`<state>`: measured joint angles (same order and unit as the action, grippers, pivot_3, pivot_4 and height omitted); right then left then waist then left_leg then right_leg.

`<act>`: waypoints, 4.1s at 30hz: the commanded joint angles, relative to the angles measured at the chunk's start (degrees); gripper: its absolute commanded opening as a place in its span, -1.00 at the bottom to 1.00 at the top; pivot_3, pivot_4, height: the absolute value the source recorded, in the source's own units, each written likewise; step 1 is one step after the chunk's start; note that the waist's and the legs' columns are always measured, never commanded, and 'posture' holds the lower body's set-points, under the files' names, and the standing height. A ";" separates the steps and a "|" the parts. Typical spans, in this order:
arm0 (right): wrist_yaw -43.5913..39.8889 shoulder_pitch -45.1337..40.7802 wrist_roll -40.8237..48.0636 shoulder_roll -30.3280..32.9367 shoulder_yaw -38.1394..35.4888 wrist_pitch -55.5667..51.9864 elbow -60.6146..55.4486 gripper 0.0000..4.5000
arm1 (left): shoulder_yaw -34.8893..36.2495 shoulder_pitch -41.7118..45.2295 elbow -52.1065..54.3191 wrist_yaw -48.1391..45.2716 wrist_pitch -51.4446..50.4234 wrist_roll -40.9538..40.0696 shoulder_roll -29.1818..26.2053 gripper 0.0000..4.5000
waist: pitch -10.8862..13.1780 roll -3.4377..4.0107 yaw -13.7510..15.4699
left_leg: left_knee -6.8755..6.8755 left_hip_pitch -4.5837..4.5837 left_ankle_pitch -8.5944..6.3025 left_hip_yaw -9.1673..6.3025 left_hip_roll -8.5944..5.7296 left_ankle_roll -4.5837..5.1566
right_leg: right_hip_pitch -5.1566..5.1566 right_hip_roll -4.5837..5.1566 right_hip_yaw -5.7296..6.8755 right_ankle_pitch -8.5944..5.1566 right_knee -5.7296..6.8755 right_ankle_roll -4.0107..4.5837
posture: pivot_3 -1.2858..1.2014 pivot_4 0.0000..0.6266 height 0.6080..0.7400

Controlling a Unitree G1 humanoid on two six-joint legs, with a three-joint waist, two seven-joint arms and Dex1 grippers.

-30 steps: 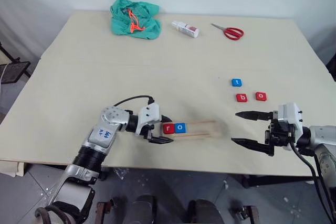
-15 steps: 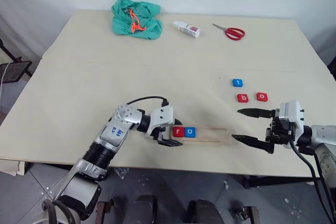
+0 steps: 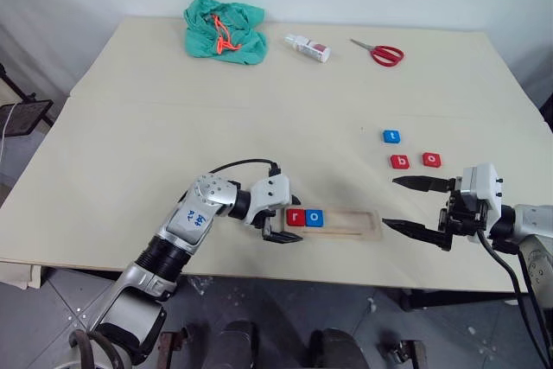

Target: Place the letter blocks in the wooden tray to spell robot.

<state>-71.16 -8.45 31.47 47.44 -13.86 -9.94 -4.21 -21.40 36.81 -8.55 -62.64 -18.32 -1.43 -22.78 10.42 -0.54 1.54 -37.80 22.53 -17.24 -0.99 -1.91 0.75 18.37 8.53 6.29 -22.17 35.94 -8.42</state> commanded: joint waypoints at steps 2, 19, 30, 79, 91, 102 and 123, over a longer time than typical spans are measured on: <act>-0.09 -1.12 0.10 0.71 -0.99 0.37 -0.35 1.00 | 2.20 0.87 2.23 -0.39 -0.04 -1.10 -2.13 0.99 | 0.00 0.00 -0.01 | 0.00 0.00 0.00 0.00 0.00 0.00 | 0.00 0.00 0.00 0.00 0.00 0.00 | 0.03 -0.52 1.00; 26.38 3.12 -3.57 -7.49 -7.66 -7.97 -1.82 1.00 | 16.80 -7.18 -1.22 -14.68 16.32 -19.24 -4.21 0.99 | -0.01 0.02 -0.05 | 0.03 0.00 0.00 -0.01 0.00 0.00 | 0.02 0.01 0.02 0.00 0.02 0.00 | 0.03 -0.52 1.00; 38.95 11.28 -4.41 -14.73 -8.64 -11.88 -12.03 1.00 | 17.79 -5.11 -14.66 -18.74 26.92 -17.70 -4.93 0.99 | -0.03 0.06 -0.07 | 0.08 -0.07 0.00 -0.01 0.00 0.00 | 0.03 0.01 -0.03 0.00 0.07 0.00 | 0.03 -0.52 1.00; 49.70 -17.39 -14.05 -20.73 2.35 -13.56 15.45 1.00 | 23.43 -14.79 -5.99 -14.62 29.06 -20.62 -6.54 0.99 | -0.05 0.10 -1.78 | 0.35 -0.18 0.01 -0.03 0.01 0.01 | 0.15 0.02 -0.16 0.00 0.14 0.01 | 0.03 -0.52 1.00; 49.59 -21.45 -17.09 -24.08 3.86 -8.14 25.55 1.00 | 23.96 -17.71 -1.77 -11.53 28.01 -21.10 -7.29 0.99 | -0.05 0.11 -2.04 | 0.35 -0.23 0.02 -0.02 0.03 0.00 | 0.14 0.01 -0.20 0.00 0.14 0.01 | 0.03 -0.52 1.00; 52.26 -19.79 -18.44 -25.56 3.79 -9.33 23.10 -0.03 | 24.25 -17.35 -2.00 -11.52 27.98 -21.44 -7.96 1.00 | -0.06 0.12 -2.58 | 0.38 -0.26 0.02 -0.03 0.03 0.00 | 0.13 0.01 -0.20 0.00 0.15 0.01 | 0.03 -0.52 1.00; 63.40 8.49 -11.25 -29.43 -1.65 -38.26 -32.38 -0.34 | 22.66 -10.87 -10.67 -18.69 29.80 -22.21 -7.19 1.00 | -0.06 0.14 -1.25 | 0.49 -0.24 0.02 -0.07 -0.03 0.00 | 0.18 0.01 -0.29 0.00 0.16 0.01 | 0.03 -0.52 1.00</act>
<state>-9.67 -0.05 19.69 18.52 -13.94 -46.98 -32.10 1.05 25.14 -18.89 -80.38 10.41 -23.12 -30.00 10.36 -0.40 0.29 -37.30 22.28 -17.21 -1.02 -1.96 0.75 18.55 8.55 5.97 -22.16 36.09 -8.42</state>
